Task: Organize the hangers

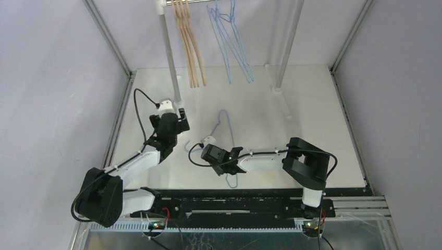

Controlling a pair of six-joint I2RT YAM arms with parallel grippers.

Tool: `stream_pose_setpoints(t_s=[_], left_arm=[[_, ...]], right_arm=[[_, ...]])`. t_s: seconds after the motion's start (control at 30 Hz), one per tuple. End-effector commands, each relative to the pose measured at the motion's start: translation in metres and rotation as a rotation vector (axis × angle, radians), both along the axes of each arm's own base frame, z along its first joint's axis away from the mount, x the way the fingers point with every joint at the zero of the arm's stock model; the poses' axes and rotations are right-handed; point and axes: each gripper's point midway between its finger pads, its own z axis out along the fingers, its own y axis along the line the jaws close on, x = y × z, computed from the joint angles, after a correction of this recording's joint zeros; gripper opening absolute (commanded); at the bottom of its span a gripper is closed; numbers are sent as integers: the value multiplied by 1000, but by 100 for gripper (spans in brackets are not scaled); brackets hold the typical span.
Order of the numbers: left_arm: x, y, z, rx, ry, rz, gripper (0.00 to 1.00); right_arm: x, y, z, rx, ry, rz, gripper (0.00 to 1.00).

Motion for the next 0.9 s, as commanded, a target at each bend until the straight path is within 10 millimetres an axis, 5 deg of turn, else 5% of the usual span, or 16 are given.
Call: stream_pose_setpoints(t_s=[0.0, 0.13, 0.57, 0.87], left_arm=[[8, -1, 17, -35, -58, 13, 99], [8, 0, 17, -32, -61, 16, 99], [6, 1, 21, -37, -73, 17, 100], [7, -1, 18, -48, -67, 9, 99]], right_arm=[[1, -14, -15, -92, -14, -26, 0], [6, -22, -13, -76, -33, -63, 0], [68, -57, 89, 323, -18, -254, 0], [82, -84, 127, 607, 74, -310, 0]])
